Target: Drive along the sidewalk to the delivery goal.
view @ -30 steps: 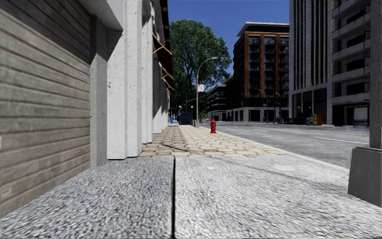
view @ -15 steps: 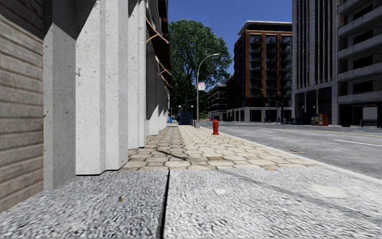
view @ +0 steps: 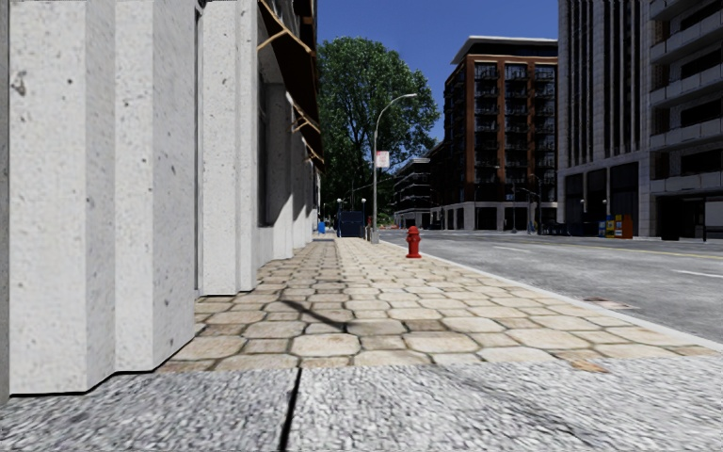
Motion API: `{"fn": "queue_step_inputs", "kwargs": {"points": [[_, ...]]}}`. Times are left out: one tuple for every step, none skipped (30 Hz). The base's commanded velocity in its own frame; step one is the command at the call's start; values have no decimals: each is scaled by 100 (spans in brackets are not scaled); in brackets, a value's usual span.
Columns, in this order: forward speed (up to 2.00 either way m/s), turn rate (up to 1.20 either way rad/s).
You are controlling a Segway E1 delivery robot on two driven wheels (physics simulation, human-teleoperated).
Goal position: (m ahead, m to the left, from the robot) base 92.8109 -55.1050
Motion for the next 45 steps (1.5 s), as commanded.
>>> {"fn": "queue_step_inputs", "kwargs": {"points": [[200, 0], [200, 0], [200, 1], [200, 3], [200, 3], [200, 3], [200, 5], [200, 5], [200, 5], [200, 5], [200, 5], [200, 5], [200, 5], [200, 5], [200, 5], [200, 5], [200, 5], [200, 5], [200, 7], [200, 7], [200, 11], [200, 14], [200, 18], [200, 18], [200, 19], [200, 19], [200, 20], [200, 20], [200, 20], [200, 20], [200, 20], [200, 25], [200, 37], [200, 40], [200, 40], [200, 40], [200, 33], [200, 33], [200, 0], [200, 0], [200, 0], [200, 0], [200, 0], [200, 0], [200, 0]]}}
